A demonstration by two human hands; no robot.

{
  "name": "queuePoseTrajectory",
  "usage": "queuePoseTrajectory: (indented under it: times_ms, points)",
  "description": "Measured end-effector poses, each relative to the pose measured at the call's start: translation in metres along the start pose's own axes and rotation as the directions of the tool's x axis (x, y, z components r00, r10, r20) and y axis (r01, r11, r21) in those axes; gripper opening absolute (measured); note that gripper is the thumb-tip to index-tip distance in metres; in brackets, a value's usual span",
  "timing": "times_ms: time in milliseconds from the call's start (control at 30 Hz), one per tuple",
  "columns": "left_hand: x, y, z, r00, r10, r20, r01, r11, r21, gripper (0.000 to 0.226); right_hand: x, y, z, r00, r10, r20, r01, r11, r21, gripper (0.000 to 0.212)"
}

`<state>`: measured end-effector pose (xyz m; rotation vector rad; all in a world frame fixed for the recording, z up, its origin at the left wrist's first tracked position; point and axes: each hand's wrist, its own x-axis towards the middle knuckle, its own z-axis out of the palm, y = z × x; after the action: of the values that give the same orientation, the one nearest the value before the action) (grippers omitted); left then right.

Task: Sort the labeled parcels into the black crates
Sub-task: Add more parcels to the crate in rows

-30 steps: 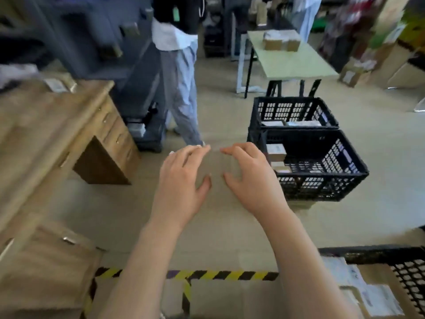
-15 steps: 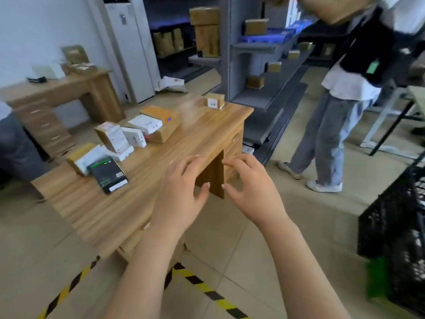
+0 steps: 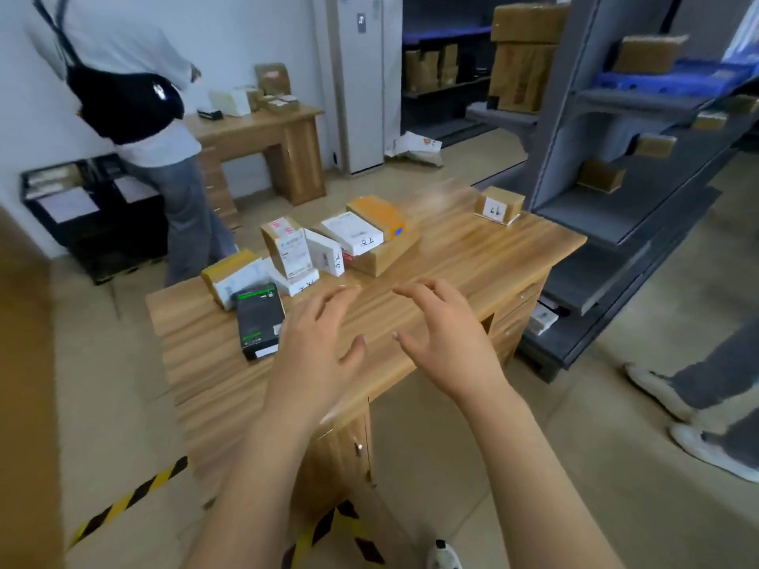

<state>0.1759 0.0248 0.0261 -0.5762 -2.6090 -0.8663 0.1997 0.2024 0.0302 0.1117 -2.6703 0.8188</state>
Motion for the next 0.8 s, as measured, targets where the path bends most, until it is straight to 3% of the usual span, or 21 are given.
queuePoseTrajectory:
  times_ms: [367,800]
  points:
    - [0.117,-0.019,0.067,0.971,-0.2,-0.131,0.21,0.975,0.065,0.056,0.153,0.074,0.021,0.974,-0.195,0.118,0.186,0.979,0.084,0.055]
    - [0.203,-0.121,0.078,0.923,-0.331,-0.196,0.355,0.929,0.104,0.056,0.286,0.076,0.112,0.933,-0.295,0.207,0.251,0.944,0.216,0.054]
